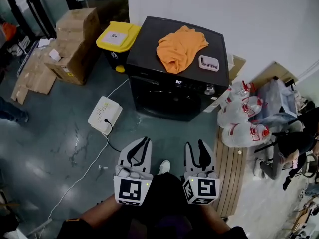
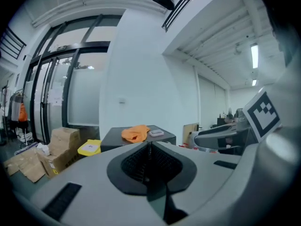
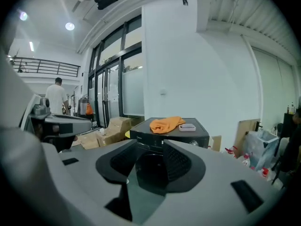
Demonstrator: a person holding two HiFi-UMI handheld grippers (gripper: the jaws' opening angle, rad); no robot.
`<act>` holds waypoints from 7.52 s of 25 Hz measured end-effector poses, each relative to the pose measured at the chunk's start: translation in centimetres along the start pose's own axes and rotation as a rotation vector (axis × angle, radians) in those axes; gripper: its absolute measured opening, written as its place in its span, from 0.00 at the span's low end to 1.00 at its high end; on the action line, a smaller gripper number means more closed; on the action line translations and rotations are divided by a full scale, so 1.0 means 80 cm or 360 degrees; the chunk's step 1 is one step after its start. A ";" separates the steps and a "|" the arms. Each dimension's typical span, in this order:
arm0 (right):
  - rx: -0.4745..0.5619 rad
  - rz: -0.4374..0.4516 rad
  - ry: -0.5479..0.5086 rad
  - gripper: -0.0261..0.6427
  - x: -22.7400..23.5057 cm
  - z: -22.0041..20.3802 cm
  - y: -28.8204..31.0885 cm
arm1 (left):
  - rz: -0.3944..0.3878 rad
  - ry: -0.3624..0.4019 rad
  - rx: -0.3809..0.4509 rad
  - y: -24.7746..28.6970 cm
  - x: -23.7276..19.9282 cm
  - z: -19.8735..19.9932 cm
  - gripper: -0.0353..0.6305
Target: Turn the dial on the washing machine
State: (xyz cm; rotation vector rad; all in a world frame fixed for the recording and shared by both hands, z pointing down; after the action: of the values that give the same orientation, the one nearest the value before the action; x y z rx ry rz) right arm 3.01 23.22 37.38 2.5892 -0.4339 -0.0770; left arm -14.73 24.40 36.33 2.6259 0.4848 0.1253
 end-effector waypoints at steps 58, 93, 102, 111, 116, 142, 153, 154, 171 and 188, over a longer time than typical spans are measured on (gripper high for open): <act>-0.0479 -0.0381 -0.0088 0.55 0.261 0.010 0.337 | -0.0143 0.0077 -0.0311 0.387 -0.040 0.051 0.50; -0.0507 0.0145 0.0826 0.46 0.329 -0.051 0.428 | -0.0204 0.0076 -0.0561 0.463 -0.013 -0.001 0.50; -0.0614 -0.0135 0.0233 0.49 0.320 -0.048 0.423 | -0.0206 0.0088 -0.0564 0.465 -0.010 0.005 0.50; -0.0637 -0.0387 -0.0270 0.48 0.305 -0.040 0.424 | -0.0222 0.0154 -0.0573 0.462 -0.012 0.006 0.50; -0.0644 -0.0388 -0.0238 0.47 0.304 -0.041 0.425 | -0.0235 0.0163 -0.0574 0.461 -0.015 0.003 0.50; -0.0686 -0.0353 -0.0196 0.48 0.305 -0.039 0.421 | -0.0232 0.0067 -0.0547 0.463 -0.024 0.011 0.50; -0.0640 -0.0268 -0.0029 0.45 0.309 -0.041 0.422 | -0.0253 0.0058 -0.0553 0.460 -0.024 0.005 0.50; -0.0630 -0.0225 0.0062 0.45 0.311 -0.043 0.422 | -0.0257 0.0058 -0.0554 0.460 -0.023 0.005 0.50; -0.0659 -0.0277 0.0002 0.47 0.310 -0.038 0.418 | -0.0269 0.0043 -0.0563 0.465 -0.024 0.006 0.50; -0.0696 -0.0368 -0.0263 0.45 0.301 -0.033 0.420 | -0.0275 0.0061 -0.0573 0.466 -0.024 0.002 0.50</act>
State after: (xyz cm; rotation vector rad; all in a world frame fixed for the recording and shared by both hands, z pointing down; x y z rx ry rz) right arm 16.46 -10.76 56.95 2.1946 -0.1493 -0.4206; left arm -4.73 -7.30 53.26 2.2247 0.6356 0.1887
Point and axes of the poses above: the fingertips, and each gripper's own axes: y forward along the fingers, x to its right, z out of its top, the point moved 4 cm from there along -y, backward along the fingers, and after that the axes turned 12 degrees about -x, right-handed, at the moved point
